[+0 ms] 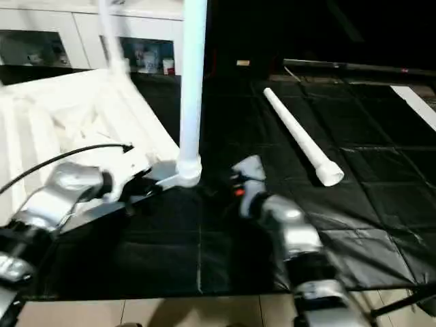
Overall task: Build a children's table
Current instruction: Rotate leg to tighten
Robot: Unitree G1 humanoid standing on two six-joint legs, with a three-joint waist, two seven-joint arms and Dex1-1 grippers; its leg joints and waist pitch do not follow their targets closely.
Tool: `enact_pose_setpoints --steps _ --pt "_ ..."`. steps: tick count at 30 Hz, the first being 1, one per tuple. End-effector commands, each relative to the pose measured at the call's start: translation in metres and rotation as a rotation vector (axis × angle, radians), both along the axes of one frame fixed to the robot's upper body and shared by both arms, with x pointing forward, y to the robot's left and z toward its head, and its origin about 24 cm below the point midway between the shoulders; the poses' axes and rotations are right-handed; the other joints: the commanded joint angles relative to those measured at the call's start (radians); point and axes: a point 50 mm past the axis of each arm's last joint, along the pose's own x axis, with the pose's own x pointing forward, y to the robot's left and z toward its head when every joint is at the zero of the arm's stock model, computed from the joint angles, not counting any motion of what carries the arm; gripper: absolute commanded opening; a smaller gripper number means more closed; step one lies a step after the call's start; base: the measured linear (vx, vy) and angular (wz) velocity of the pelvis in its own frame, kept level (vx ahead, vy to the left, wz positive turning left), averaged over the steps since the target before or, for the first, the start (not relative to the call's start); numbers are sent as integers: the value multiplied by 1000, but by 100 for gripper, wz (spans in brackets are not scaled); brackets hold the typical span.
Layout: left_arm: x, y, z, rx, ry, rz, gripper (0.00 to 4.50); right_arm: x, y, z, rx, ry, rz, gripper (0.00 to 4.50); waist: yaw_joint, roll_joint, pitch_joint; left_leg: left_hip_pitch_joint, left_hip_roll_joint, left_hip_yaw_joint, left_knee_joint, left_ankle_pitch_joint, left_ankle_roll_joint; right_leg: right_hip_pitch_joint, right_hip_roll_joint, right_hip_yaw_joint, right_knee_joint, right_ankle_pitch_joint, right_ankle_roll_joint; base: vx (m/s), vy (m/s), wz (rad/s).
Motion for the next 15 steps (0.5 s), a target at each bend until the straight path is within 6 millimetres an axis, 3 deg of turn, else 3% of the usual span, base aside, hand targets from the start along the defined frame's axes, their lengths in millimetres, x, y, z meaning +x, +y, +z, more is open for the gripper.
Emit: enact_pose_setpoints --steps 1,8,15 --pt "-12 0 -17 64 60 -116 0 -2 -4 13 -11 -56 100 443 5 9 -60 7 -7 25 -55 -293 8 54 -35 27 -76 -204 -192 0 0 0" --pt "-19 4 -17 84 78 -243 0 -7 -7 24 -57 -49 309 443 26 6 -64 10 -4 26 -50 -257 21 57 -35 25 -66 -153 -202 0 0 0" --pt "-28 2 -14 91 113 -372 0 -4 -3 26 -142 -74 423 443 29 4 -67 10 -5 28 -47 -246 11 57 -36 24 -60 -139 -215 0 0 0"
